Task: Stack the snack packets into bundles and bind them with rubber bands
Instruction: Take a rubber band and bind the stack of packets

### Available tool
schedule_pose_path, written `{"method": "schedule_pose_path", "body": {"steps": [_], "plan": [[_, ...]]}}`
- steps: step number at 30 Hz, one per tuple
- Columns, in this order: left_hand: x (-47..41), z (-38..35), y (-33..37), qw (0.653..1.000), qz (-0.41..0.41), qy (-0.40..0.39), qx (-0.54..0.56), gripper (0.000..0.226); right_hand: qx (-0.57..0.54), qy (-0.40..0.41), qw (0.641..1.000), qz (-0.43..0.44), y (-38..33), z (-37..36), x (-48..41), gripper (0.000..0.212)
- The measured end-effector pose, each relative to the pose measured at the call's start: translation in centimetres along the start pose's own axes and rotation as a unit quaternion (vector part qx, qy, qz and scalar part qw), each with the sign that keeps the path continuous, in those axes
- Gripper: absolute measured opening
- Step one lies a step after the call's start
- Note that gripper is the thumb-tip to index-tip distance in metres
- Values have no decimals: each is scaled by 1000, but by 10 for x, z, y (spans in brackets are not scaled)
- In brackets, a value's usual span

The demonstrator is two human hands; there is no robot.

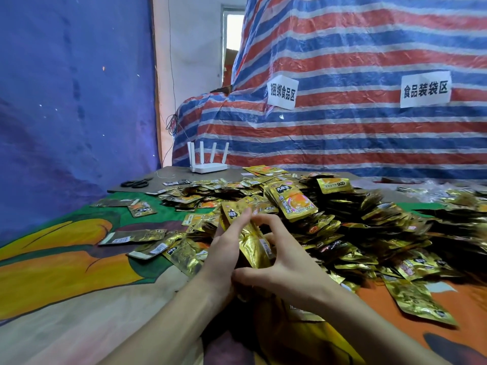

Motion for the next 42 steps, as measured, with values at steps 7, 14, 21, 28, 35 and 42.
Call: {"method": "schedule_pose_path", "body": {"steps": [7,14,21,28,35,42], "plan": [[-4,-4,4,999,-37,-8,27,73,99,69,992,39,-30,24,2,61],[-5,32,31,982,-161,95,-9,21,331,214,919,-20,-45,126,-75,59],[-8,29,27,969,-197,100,-110,10,519,141,833,-131,11,134,-128,47],[-2,18,31,947,-241,88,-194,20,567,125,804,-130,28,112,-126,51],[2,-1,48,927,-269,27,-258,20,557,159,811,-80,-13,108,-140,53],[-76,14,119,830,-247,94,-491,11,498,75,863,-48,-17,71,-192,19]]}}
Point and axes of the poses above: each hand's wrist, its own x-axis away from the middle knuckle, its own z-axis out of the back of the hand, y = z × x, the point moved 9 cm from there along -x, towards the middle knuckle, and after that the axes turned 3 degrees about z, right-handed, at the moved point
